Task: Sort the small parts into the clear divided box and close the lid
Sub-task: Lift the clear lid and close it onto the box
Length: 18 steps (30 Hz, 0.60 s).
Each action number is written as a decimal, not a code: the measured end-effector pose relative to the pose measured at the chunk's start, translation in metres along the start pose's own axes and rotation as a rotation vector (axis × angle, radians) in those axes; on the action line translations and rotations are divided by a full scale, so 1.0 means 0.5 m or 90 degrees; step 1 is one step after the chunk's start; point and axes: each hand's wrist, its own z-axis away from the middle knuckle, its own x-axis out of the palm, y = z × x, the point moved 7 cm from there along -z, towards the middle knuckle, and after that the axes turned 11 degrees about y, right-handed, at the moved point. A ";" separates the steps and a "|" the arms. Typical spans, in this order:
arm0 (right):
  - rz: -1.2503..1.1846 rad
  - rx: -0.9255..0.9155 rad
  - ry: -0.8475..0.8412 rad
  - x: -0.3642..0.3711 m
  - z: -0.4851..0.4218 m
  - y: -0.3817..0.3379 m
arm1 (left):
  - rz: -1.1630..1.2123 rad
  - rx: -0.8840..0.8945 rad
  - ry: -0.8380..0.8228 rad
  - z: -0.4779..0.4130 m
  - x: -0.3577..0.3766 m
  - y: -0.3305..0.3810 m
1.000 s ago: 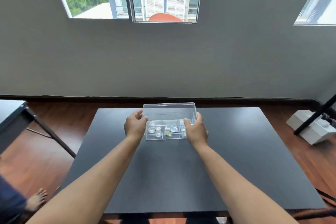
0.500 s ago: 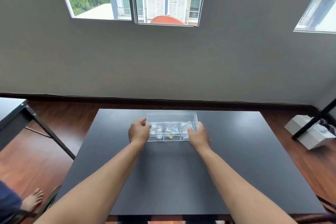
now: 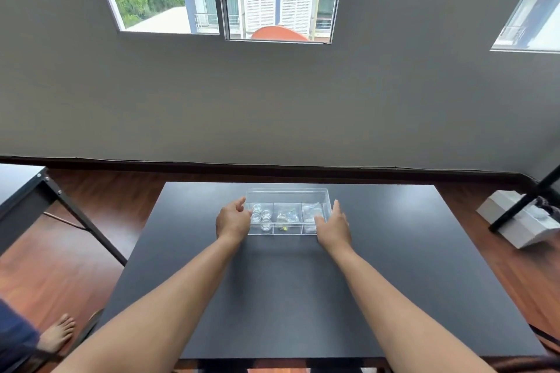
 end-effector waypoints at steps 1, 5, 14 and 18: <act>-0.005 -0.005 -0.001 0.000 0.002 0.000 | 0.001 0.003 -0.006 0.002 0.002 0.000; 0.010 -0.026 -0.015 -0.002 -0.001 0.000 | -0.025 0.042 -0.042 0.011 0.010 0.007; 0.021 -0.036 -0.012 -0.005 0.000 -0.002 | -0.007 0.045 -0.055 0.007 0.009 0.005; 0.024 -0.034 -0.009 -0.003 0.002 0.007 | -0.002 0.042 -0.059 0.005 0.011 -0.004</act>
